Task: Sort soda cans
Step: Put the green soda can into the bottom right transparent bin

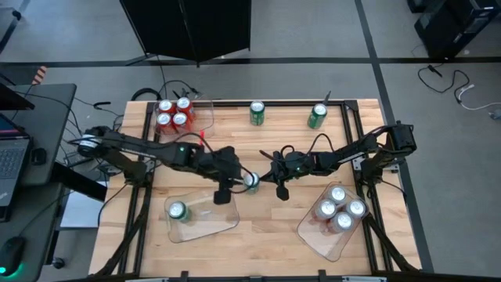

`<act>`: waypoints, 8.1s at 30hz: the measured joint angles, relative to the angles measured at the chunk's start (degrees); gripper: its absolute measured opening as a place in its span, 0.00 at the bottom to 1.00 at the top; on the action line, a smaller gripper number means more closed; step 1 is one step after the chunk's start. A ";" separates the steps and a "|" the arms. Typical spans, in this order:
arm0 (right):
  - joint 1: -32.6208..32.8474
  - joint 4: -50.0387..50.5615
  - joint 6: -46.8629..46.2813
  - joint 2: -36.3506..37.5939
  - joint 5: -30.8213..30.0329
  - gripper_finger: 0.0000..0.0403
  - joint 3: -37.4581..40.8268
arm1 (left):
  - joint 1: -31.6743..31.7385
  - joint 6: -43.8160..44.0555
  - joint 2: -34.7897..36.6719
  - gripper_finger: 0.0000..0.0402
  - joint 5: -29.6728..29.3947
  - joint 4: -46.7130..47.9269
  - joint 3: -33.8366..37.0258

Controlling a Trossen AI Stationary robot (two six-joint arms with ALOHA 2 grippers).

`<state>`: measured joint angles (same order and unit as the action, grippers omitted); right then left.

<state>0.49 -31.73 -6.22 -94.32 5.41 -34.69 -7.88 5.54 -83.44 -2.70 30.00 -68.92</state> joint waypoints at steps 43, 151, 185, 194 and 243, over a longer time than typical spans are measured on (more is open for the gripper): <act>3.48 0.64 3.37 0.00 -0.02 0.00 0.08 | 4.26 7.92 -16.11 0.81 3.44 -3.24 -3.95; -0.35 1.79 3.85 0.00 -1.51 0.00 0.08 | -43.87 77.77 -3.19 0.75 -1.52 45.20 -2.29; -25.33 5.12 0.91 -5.45 -20.56 0.82 -18.80 | -32.36 44.92 3.45 0.01 -24.72 26.40 -2.62; -29.80 12.17 0.73 -15.40 -15.29 0.89 -28.51 | -28.21 29.03 17.48 0.00 -25.16 0.97 13.82; 0.51 11.06 0.86 -15.30 -10.19 0.72 -29.79 | -10.74 13.52 19.03 0.00 -14.53 0.03 18.50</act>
<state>1.00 -20.66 -5.37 -109.62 -4.78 -64.49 -18.61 19.06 -64.40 -17.23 30.03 -50.41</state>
